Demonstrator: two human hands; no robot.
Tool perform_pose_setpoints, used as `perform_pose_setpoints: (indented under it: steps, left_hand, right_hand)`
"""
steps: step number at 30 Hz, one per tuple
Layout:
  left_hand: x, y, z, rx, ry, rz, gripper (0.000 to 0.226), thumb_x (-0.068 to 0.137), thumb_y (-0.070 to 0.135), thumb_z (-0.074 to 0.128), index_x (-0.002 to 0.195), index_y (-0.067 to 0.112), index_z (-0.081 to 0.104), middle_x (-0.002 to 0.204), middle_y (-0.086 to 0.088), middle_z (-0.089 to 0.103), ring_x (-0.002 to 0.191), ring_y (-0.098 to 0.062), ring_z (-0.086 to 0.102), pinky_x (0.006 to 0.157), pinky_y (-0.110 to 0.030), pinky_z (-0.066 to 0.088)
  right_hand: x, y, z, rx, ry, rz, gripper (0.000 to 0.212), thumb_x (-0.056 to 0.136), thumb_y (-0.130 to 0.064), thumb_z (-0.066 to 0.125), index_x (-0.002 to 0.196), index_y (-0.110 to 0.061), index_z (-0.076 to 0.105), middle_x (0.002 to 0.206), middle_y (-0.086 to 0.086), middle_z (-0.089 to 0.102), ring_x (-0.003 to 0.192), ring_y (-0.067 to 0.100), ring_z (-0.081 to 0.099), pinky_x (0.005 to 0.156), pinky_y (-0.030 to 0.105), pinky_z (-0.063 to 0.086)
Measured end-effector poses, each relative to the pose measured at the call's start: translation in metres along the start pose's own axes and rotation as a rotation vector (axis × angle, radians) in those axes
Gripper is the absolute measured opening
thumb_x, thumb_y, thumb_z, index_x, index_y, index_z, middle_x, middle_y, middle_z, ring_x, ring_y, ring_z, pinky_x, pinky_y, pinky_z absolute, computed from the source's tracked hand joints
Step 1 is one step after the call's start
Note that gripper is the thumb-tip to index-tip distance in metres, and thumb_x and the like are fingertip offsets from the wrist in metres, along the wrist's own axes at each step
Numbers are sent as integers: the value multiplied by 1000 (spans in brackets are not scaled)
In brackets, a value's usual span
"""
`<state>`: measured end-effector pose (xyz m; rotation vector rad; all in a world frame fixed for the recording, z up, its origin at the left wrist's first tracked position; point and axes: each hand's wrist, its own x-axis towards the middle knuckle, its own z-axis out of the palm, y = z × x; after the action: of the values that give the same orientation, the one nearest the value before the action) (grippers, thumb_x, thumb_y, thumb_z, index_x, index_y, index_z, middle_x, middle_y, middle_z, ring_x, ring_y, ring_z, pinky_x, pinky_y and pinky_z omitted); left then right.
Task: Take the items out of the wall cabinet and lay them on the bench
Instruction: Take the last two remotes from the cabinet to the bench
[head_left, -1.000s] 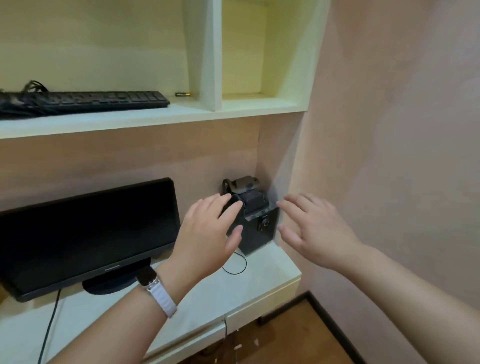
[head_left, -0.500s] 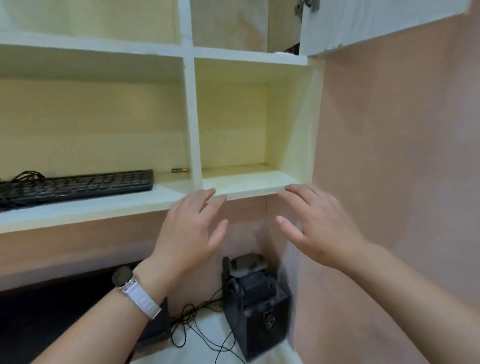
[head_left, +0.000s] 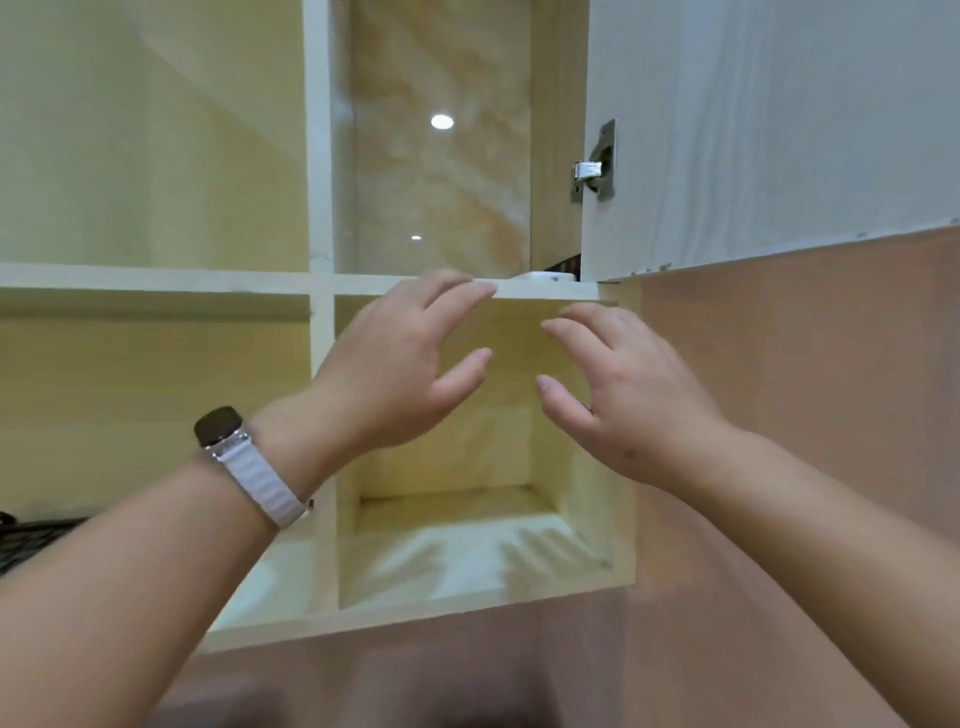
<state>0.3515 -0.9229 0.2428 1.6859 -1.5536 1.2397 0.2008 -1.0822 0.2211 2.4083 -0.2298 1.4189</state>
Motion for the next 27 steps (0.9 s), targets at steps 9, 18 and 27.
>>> perform_pose_setpoints:
  steps: [9,18,27]
  left_hand:
    - [131,-18,-11,138,-343,99,46,91,48,51,135,34,46,128,10,55,111,-13,54,85,-33,46]
    - [171,-22,22,-98,-910,-46,41,99,37,47,139,29,46,133,9,55,95,-6,57,75,-24,43]
    - [148,-41,5,-278,-886,-155,31,101,34,45,131,35,52,128,16,56,118,-6,51,102,-31,40]
  right_hand:
    - [39,15,12,2,100,-8,53,87,-42,46,122,-4,59,120,13,59,106,32,53,88,34,40]
    - [40,24,27,62,190,-61,56,86,-33,53,130,1,56,122,15,58,109,29,49,98,26,33]
    - [39,25,25,-7,170,-79,54,85,-35,52,126,0,57,121,15,59,107,30,49,96,31,35]
